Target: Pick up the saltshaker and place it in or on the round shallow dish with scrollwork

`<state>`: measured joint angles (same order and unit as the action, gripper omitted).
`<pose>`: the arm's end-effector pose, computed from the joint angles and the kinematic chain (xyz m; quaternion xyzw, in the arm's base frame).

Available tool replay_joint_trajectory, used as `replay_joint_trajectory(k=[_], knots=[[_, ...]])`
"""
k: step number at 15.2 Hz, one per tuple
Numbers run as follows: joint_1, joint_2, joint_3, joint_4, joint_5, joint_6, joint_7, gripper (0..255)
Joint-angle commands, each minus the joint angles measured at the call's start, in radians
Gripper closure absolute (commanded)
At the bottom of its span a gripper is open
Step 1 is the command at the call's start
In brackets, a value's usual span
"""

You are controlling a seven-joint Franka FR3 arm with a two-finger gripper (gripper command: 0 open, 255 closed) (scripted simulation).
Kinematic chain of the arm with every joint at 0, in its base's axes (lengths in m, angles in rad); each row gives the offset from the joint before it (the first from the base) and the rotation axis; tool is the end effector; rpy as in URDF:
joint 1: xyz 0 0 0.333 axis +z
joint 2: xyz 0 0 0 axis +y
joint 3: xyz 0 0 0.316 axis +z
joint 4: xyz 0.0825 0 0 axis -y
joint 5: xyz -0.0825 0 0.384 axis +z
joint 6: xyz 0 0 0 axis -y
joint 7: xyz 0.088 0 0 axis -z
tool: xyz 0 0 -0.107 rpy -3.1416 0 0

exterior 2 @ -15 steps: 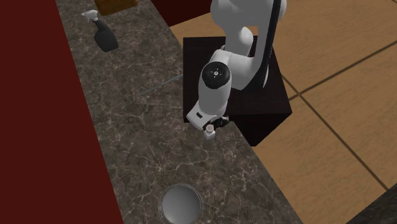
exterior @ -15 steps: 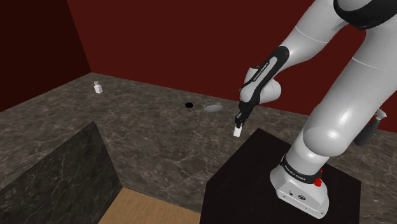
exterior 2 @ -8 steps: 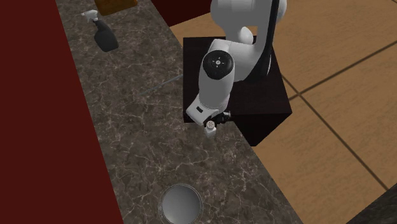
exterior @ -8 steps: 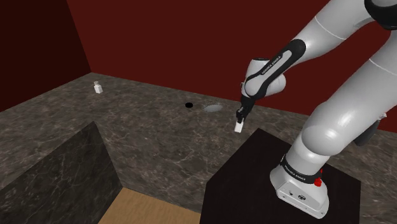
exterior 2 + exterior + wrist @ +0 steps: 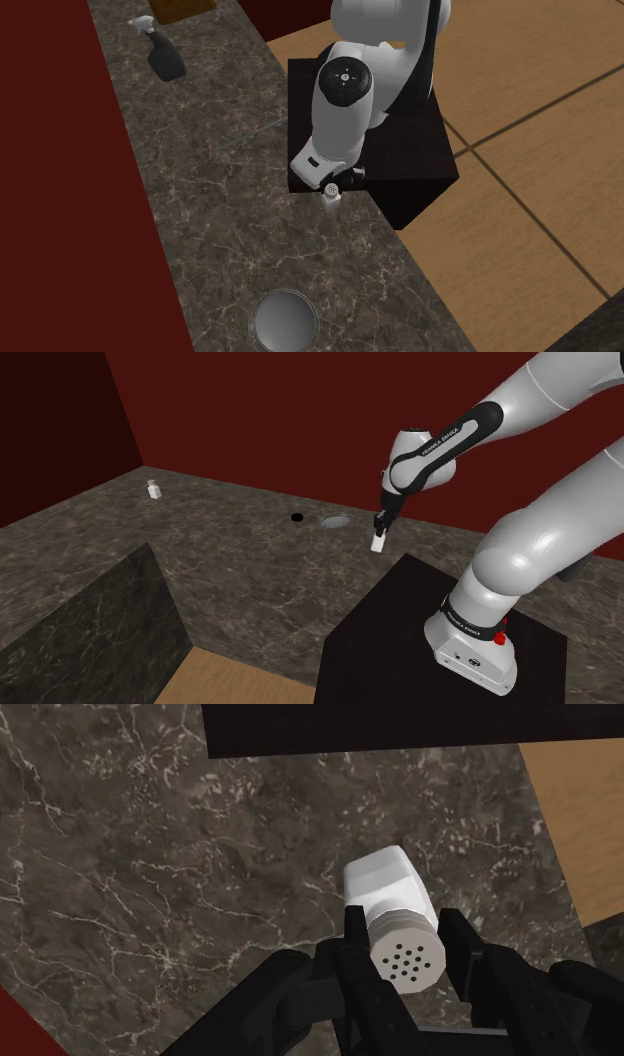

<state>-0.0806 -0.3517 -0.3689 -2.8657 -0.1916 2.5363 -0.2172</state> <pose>0.3218 -0.1379 0.2835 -0.9996 0.0272 -0.0072 0.0056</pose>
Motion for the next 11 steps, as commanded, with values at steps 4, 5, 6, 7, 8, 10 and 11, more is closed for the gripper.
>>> replay_joint_trajectory(k=[4,5,6,7,8,10,11], knots=[[0.021,0.035,-0.007,0.088,0.029,-0.052,-0.018,255],[0.034,0.072,-0.014,0.129,0.048,-0.056,-0.032,255],[0.045,0.108,-0.021,0.17,0.068,-0.062,-0.047,255],[0.055,0.144,-0.028,0.212,0.088,-0.069,-0.062,255],[0.064,0.179,-0.033,0.254,0.109,-0.077,-0.078,255],[0.078,0.248,-0.043,0.339,0.151,-0.097,-0.11,255],[0.082,0.283,-0.046,0.383,0.173,-0.108,-0.126,255]])
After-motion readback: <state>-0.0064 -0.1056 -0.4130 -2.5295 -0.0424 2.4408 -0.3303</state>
